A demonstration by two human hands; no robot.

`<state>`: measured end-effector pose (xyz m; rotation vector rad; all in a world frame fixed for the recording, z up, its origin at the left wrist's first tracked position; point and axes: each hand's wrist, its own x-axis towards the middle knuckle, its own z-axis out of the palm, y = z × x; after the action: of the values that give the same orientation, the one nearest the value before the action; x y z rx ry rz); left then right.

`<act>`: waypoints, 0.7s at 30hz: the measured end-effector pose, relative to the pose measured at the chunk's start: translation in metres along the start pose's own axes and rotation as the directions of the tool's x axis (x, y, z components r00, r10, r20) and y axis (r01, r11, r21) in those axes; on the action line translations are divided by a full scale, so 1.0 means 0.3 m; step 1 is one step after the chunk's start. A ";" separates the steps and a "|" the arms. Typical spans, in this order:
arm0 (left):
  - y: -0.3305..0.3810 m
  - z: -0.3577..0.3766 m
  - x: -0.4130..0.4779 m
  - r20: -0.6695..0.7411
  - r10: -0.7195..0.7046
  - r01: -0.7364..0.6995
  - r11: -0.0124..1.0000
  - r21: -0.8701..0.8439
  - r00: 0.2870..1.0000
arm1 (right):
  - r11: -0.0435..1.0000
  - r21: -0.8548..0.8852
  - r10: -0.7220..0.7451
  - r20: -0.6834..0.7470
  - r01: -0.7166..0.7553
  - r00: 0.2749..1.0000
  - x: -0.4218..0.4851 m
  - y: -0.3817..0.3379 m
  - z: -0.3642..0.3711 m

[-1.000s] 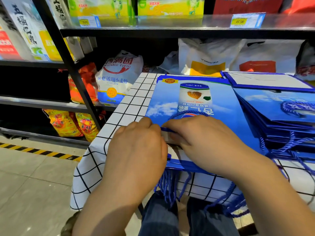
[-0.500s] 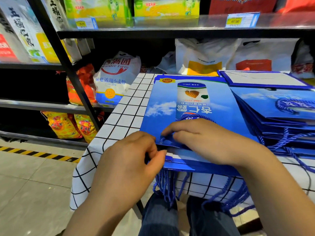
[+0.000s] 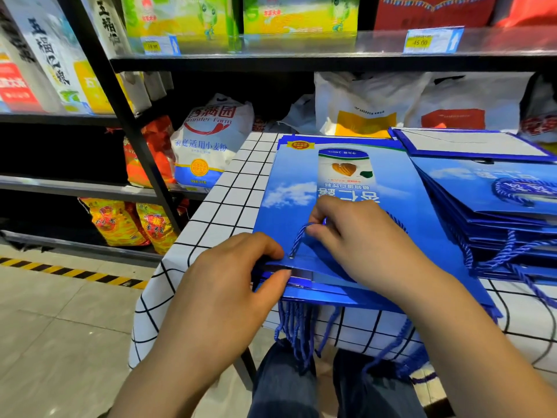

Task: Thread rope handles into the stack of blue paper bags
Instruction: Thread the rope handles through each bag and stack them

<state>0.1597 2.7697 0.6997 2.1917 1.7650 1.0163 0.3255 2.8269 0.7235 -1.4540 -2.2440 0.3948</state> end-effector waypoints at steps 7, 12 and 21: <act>-0.008 0.002 0.006 -0.185 -0.183 0.175 0.983 -0.058 0.966 | 0.946 -0.250 -0.192 0.089 0.208 0.977 -0.069 -0.078 -0.059; 0.024 -0.022 0.035 -0.277 -0.213 0.126 0.945 -0.301 0.937 | 0.866 -0.461 -0.229 -0.016 0.196 0.973 -0.065 -0.100 -0.008; 0.170 0.046 0.089 0.001 -0.106 0.075 0.698 -0.712 0.994 | 0.987 -0.073 -0.161 -0.600 0.146 0.783 -0.018 -0.094 -0.179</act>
<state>0.2112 2.7828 0.7259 1.5723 1.1599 1.4203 0.3321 2.8107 0.7818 -1.1712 -1.8139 -0.1460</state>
